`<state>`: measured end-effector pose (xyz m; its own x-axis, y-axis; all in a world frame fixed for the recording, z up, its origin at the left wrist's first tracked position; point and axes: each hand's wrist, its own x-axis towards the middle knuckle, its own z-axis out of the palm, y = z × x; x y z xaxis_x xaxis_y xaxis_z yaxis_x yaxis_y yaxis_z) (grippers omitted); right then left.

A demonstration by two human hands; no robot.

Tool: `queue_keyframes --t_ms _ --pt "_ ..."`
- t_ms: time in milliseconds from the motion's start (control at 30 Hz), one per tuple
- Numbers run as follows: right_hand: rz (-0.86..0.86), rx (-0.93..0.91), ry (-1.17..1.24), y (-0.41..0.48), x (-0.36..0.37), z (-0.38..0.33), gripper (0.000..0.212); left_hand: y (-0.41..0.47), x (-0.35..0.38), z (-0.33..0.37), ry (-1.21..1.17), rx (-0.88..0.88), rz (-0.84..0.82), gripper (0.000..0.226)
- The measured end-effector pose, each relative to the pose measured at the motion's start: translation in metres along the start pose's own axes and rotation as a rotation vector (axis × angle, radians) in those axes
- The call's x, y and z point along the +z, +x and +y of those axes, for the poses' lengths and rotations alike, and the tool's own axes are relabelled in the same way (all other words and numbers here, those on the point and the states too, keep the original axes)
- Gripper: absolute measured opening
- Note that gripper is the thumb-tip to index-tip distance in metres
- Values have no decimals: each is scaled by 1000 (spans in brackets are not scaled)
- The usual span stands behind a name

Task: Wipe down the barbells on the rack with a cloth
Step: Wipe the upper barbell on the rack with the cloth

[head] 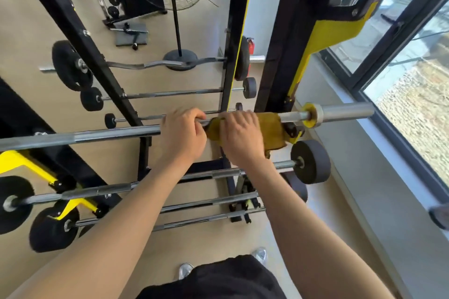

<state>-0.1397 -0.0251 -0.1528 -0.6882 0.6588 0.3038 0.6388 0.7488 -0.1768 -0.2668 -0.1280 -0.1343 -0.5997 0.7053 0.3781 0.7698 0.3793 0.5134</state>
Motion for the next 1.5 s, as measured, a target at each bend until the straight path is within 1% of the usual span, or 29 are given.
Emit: queue_keyframes --t_ms 33,67,133,167,200,233,267,333,367,433,467,500,567,600,633,667,700,733,800,967,1067,1133,1167,1233,1300,1367,1433,1500 --pt "-10 -99 46 2 7 -22 35 -1 -2 -1 1 -18 15 24" --pt "-28 -191 76 2 13 -42 41 -2 -5 -2 0 -35 37 24" --pt "-94 -331 51 7 15 -59 51 -3 -12 -5 -4 -46 72 22" --pt "-131 -370 15 11 11 -53 50 -3 -14 -9 -5 -40 79 21" --pt "-149 -365 -19 15 5 -39 43 -3 -17 -13 -7 -35 85 21" --pt "-146 -320 -40 17 -2 -19 34 -4 -19 -19 -12 -35 87 21" --pt "-127 -249 -54 20 -7 3 32 -5 -20 -25 -17 -37 86 21" --pt "-83 -70 -95 22 -16 37 41 -9 -21 -35 -20 -44 73 24" --pt "-50 20 -101 25 -16 41 46 -12 -22 -39 -19 -45 64 24" --pt "23 199 -133 31 -6 18 55 -17 -23 -45 -22 -39 55 24" --pt "49 207 -126 32 1 -3 59 -18 -24 -46 -27 -36 60 23" --pt "44 132 -105 30 7 -26 58 -18 -25 -45 -32 -36 68 23" --pt "-22 -183 -85 20 19 -60 44 -14 -26 -39 -31 -39 93 21" --pt "-71 -337 -109 18 22 -63 39 -10 -26 -35 -25 -37 104 20" --pt "-102 -456 -123 24 20 -56 42 -7 -25 -31 -18 -29 110 19" --pt "-135 -540 -129 31 17 -41 50 -3 -25 -27 -11 -15 110 18" --pt "-175 -579 -132 37 10 -25 58 -1 -23 -23 -6 4 104 17" --pt "-222 -571 -134 41 1 -9 62 1 -21 -21 -3 23 92 17" --pt "-285 -489 -127 43 -15 20 58 4 -15 -15 7 59 50 15" --pt "-306 -265 -271 32 -42 85 54 6 6 5 10 135 -88 16" --pt "-293 -151 -330 26 -42 89 57 7 18 20 5 181 -140 19" --pt "-286 -79 -321 26 -38 79 49 10 23 30 9 207 -164 21" --pt "-291 -75 -324 27 -37 76 45 11 26 35 10 217 -170 22" --pt "-333 -125 -356 32 -39 80 41 13 31 43 4 227 -174 23" --pt "-394 -182 -352 40 -44 86 44 15 38 51 -8 212 -170 23" --pt "-434 -193 -360 45 -46 83 46 18 43 58 -23 173 -146 22" --pt "-425 -189 -353 48 -46 77 38 21 48 63 -35 140 -98 21" --pt "-374 -193 -347 43 -44 77 29 25 51 62 -39 123 -56 22"
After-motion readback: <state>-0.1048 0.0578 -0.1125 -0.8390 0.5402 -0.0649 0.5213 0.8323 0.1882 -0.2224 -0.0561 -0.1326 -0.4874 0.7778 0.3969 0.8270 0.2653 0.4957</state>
